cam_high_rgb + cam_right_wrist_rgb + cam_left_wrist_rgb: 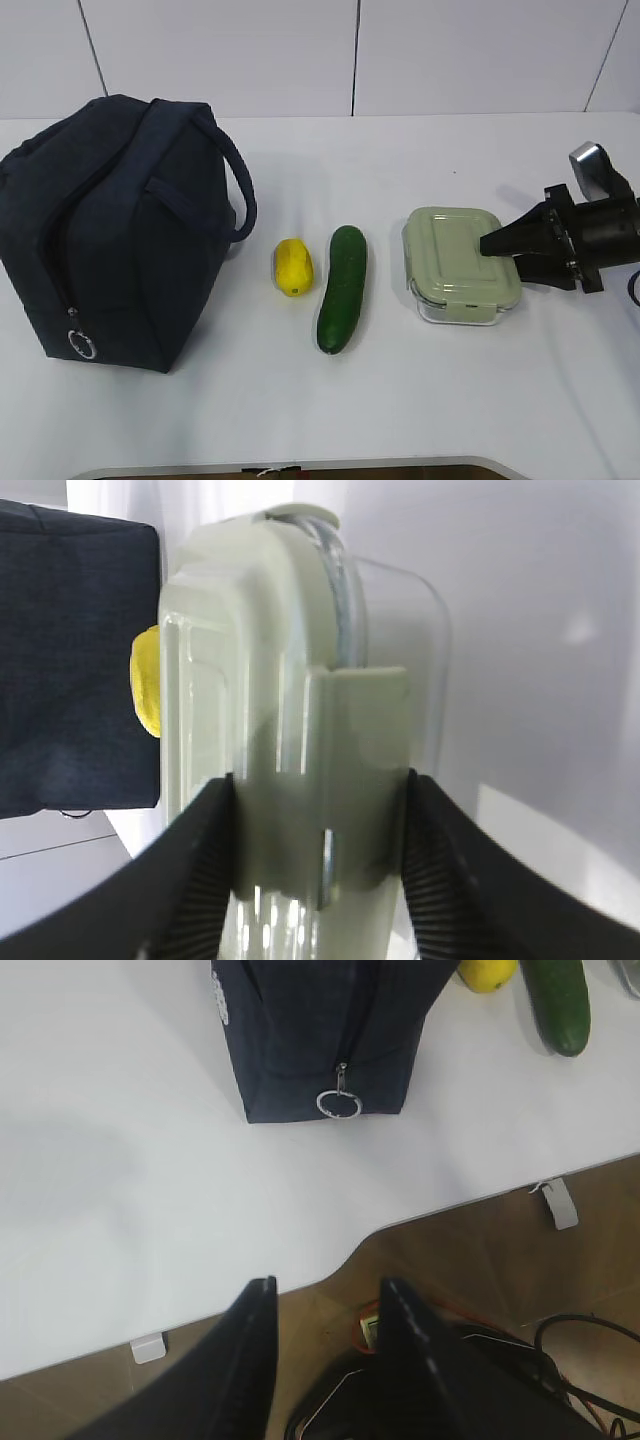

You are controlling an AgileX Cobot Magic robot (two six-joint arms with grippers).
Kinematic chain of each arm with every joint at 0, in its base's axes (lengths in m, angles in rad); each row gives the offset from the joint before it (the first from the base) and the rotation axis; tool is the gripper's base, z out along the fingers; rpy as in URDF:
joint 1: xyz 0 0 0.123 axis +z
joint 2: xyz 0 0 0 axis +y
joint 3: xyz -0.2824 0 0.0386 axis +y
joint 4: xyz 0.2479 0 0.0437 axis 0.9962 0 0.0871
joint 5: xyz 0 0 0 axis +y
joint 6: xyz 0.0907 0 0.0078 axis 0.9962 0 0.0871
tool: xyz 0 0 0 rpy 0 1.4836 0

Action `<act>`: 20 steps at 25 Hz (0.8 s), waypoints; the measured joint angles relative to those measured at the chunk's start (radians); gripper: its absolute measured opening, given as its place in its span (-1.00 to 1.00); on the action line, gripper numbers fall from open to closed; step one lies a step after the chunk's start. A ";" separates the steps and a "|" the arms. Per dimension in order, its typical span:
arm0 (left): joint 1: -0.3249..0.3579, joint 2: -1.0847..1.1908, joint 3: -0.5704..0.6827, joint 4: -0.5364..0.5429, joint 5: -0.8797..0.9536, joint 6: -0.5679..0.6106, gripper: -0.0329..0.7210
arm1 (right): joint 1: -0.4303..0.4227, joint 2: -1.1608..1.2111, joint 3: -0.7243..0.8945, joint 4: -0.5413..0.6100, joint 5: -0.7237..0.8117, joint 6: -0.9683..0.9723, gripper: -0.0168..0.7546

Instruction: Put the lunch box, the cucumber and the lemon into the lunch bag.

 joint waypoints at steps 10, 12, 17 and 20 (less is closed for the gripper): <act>0.000 0.000 0.000 0.000 0.000 0.000 -0.27 | 0.000 -0.020 0.000 -0.010 -0.002 0.040 0.02; 0.000 0.000 0.000 0.000 0.000 0.000 -0.27 | 0.000 -0.022 0.000 -0.012 -0.002 0.049 0.02; 0.000 0.000 0.000 0.018 0.000 0.000 -0.27 | 0.015 -0.050 0.000 -0.022 -0.011 0.074 0.02; 0.000 0.000 0.000 0.039 0.000 0.000 -0.27 | 0.046 -0.070 0.000 -0.024 -0.011 0.084 0.02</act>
